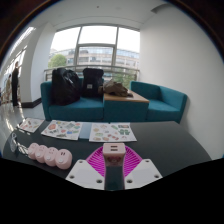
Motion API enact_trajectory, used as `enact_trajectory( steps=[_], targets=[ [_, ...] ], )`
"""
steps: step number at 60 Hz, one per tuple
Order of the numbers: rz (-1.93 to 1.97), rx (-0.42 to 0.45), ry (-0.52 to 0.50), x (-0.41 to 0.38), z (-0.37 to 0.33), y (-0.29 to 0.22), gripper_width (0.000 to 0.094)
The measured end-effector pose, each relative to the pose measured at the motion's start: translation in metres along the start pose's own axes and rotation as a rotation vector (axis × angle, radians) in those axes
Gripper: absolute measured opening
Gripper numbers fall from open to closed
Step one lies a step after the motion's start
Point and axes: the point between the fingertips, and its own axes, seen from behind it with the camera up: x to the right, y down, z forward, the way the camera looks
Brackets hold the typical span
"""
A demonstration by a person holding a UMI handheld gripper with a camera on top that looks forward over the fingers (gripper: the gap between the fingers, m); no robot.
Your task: Unplug charger
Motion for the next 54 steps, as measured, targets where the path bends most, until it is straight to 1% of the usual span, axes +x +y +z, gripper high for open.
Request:
enact_trajectory(
  steps=[6,10,19,25,30,35,37,40,43,45,50,54],
  targets=[
    [0.014,-0.1,0.022,0.016,0.015,0.04,0.0185],
    [0.047,-0.148,0.023,0.019,0.024,0.061,0.0211],
    [0.071,-0.186,0.044,0.027,0.034,0.073,0.0222],
    [0.098,-0.206,0.026,0.02,0.038,0.077,0.0255],
    [0.079,-0.216,0.032,0.018,0.041,0.08,0.0308],
    [0.054,-0.202,0.064,0.024,0.041,0.077,0.0392],
    [0.047,-0.191,0.075,0.025,0.041,0.073,0.0407],
    [0.049,-0.163,0.079,0.024,0.037,0.063,0.0427],
    [0.056,-0.124,0.074,0.023,0.025,0.044,0.049],
    [0.057,-0.081,0.068,0.02,0.014,0.025,0.0525],
    [0.051,0.043,0.05,0.01,-0.028,-0.029,0.0575],
    [0.072,0.125,0.045,0.002,-0.07,-0.07,0.0675]
  ],
)
